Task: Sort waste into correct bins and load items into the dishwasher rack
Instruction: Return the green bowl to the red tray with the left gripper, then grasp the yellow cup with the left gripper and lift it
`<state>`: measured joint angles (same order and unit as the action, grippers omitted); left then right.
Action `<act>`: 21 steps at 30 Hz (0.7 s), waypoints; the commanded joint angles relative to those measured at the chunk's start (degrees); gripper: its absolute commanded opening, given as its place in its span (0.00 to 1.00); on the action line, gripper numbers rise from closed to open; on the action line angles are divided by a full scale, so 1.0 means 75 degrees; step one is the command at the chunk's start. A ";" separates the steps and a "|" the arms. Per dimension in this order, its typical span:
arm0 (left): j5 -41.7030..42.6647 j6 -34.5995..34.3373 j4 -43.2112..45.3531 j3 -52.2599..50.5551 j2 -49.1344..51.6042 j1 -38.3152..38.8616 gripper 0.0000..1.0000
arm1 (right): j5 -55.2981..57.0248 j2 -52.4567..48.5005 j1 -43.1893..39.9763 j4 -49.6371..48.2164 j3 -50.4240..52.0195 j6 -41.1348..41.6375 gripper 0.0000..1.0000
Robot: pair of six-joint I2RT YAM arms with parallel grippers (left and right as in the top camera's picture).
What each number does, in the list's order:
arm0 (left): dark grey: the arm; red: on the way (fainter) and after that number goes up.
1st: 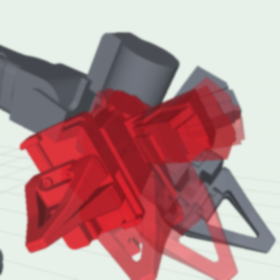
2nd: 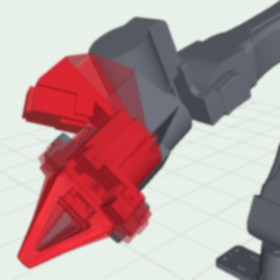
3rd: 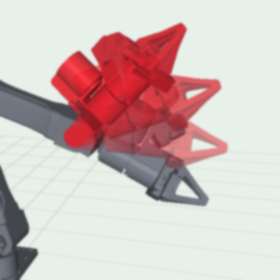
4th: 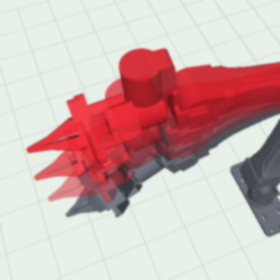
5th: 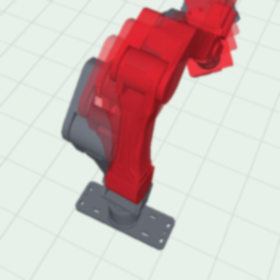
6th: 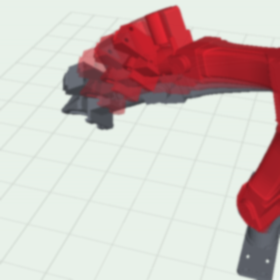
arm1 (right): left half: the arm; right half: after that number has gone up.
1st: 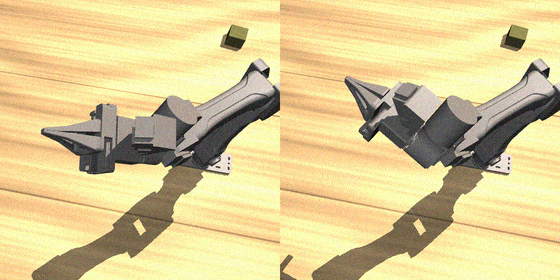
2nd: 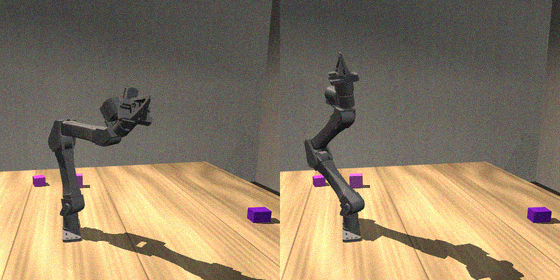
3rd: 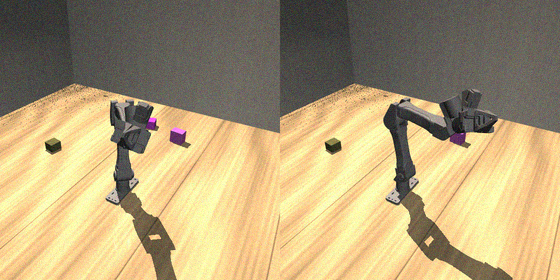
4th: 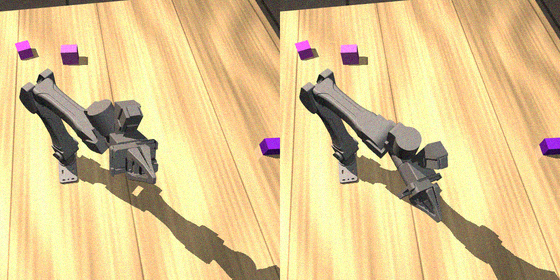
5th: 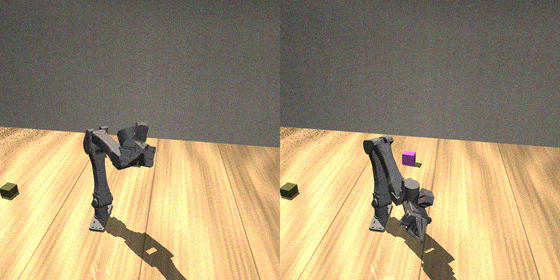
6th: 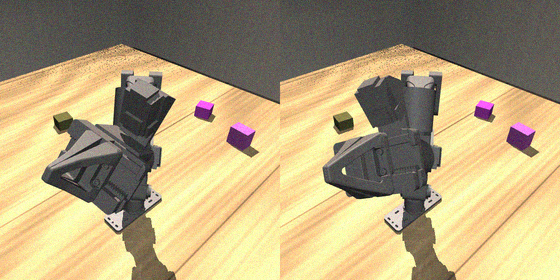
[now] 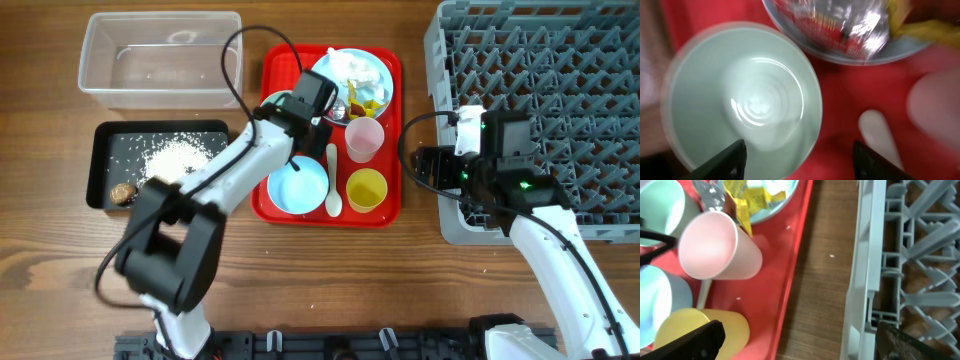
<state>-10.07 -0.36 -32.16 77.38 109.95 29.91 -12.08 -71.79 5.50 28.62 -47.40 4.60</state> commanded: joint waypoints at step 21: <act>0.2200 -0.2177 -0.3185 0.0810 -0.2981 -0.0982 0.82 | 0.0635 -0.0688 0.1040 0.1871 -0.2139 0.1268 0.83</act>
<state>-1.21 -19.18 -58.08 83.22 83.72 19.14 -8.38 -78.00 14.92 43.22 -62.52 12.03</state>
